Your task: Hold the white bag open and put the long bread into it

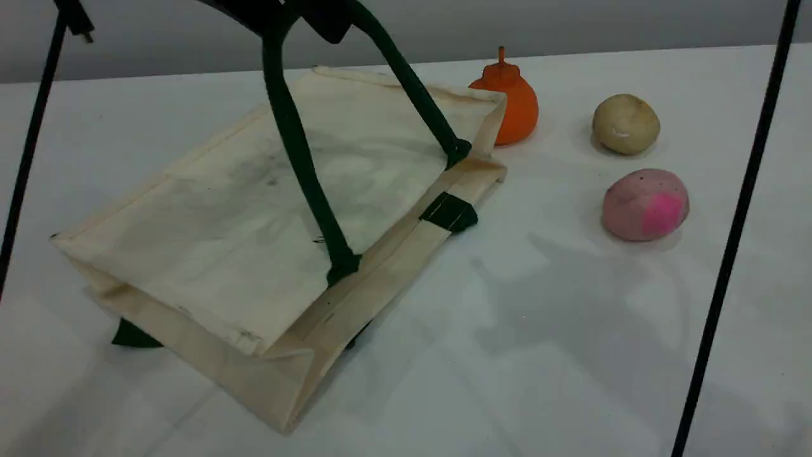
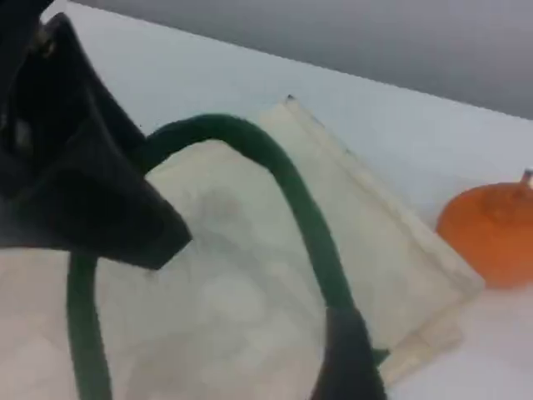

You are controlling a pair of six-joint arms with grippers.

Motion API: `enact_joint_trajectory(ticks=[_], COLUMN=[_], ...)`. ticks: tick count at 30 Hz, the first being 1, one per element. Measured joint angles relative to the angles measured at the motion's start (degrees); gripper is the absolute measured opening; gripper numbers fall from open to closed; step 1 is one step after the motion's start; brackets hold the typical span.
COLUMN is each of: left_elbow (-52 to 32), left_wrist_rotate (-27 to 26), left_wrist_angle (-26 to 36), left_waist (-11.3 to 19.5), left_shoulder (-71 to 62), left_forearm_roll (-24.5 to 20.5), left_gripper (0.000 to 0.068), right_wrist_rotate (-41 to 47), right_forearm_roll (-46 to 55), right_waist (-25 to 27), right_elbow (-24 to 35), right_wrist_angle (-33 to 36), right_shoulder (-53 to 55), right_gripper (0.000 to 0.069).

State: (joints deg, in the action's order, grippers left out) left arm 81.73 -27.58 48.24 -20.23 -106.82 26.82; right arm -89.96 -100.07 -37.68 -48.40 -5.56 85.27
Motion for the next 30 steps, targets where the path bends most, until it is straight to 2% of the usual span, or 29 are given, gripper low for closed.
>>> enact_joint_trajectory(ticks=[6,15,21,25,28,30], left_elbow=[0.00,0.00,0.09,0.09,0.09,0.09], left_wrist_rotate=[1.28,1.28,0.74,-0.33,1.82,2.88], left_wrist_angle=[2.23,0.12,1.10,3.67,4.35,4.40], left_waist=[0.00,0.00,0.00,0.00,0.00,0.00], left_shoulder=[-2.39,-3.29,-3.15,-3.15,-3.15,-3.15], left_forearm_roll=[0.07,0.91,3.99,2.13,-0.94,-1.45], left_gripper=[0.0576,0.0576,0.0576,0.0576,0.0576,0.0576], right_wrist_rotate=[0.00,0.00,0.00,0.00,0.00,0.00], right_forearm_roll=[0.00,0.00,0.15,0.15,0.15,0.15], right_waist=[0.00,0.00,0.00,0.00,0.00,0.00], right_elbow=[0.00,0.00,0.00,0.00,0.00,0.00], right_wrist_angle=[-3.23,-4.65,-4.65,-4.65,-4.65,-4.65], right_shoulder=[-2.50,-3.30,-3.30,-3.30,-3.30,-3.30], right_gripper=[0.0449,0.0449,0.0449,0.0449,0.0449,0.0449])
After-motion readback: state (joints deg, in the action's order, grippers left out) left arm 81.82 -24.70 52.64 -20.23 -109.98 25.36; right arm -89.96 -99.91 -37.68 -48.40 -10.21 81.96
